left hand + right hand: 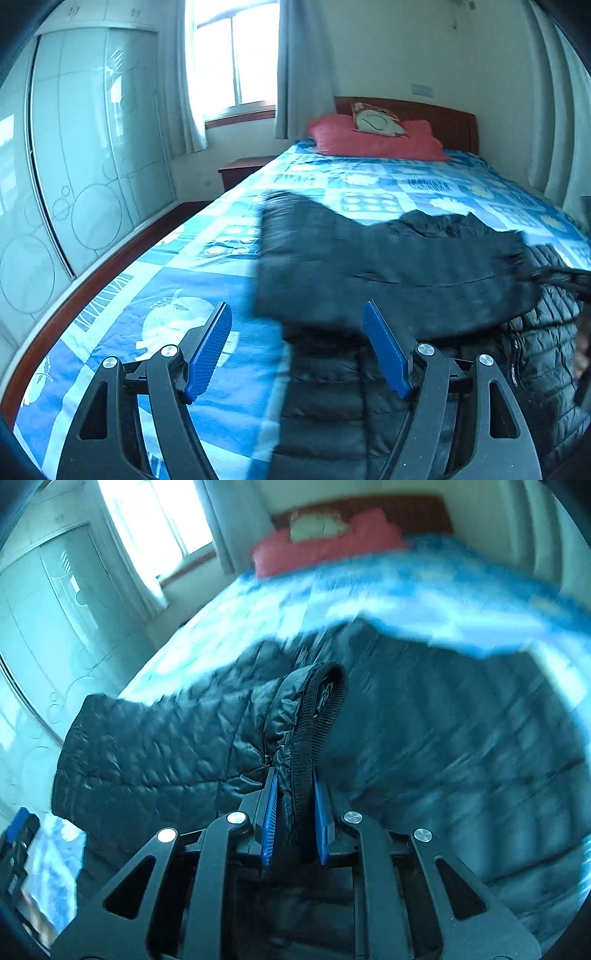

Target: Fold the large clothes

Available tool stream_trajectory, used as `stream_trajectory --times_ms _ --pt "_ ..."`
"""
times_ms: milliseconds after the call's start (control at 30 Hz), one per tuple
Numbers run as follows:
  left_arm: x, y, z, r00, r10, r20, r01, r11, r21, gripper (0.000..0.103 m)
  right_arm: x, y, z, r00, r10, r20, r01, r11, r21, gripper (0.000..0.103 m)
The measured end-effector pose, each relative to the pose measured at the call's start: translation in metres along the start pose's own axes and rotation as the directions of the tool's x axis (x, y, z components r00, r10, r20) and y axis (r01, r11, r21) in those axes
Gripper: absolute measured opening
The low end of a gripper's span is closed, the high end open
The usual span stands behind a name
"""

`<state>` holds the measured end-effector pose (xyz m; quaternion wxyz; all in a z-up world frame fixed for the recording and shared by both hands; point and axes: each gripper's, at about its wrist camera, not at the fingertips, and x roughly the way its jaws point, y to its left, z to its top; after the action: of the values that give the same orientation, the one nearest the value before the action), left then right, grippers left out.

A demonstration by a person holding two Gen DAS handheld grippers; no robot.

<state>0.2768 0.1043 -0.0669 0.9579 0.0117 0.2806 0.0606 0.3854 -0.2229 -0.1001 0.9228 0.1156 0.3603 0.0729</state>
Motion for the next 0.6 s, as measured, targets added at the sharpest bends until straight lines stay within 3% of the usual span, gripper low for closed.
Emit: stream_trajectory --times_ms 133,333,500,600 --pt "0.007 0.012 0.005 1.0 -0.011 -0.013 0.011 0.999 -0.042 0.073 -0.031 -0.043 0.017 0.99 -0.123 0.062 0.124 0.992 -0.005 0.017" --pt "0.034 -0.008 0.017 0.999 -0.036 -0.04 0.037 0.999 0.006 0.073 -0.033 -0.113 0.017 0.97 -0.243 0.017 0.243 0.97 0.03 0.017" --pt "0.069 -0.035 0.028 0.997 -0.045 -0.064 0.048 0.998 0.049 0.073 -0.002 -0.15 -0.007 0.967 -0.234 -0.097 0.242 0.967 0.082 0.018" --pt "0.095 -0.044 0.03 0.994 -0.026 -0.107 0.033 0.997 0.066 0.073 0.001 -0.155 -0.014 0.97 -0.227 -0.085 0.234 0.969 0.083 0.021"
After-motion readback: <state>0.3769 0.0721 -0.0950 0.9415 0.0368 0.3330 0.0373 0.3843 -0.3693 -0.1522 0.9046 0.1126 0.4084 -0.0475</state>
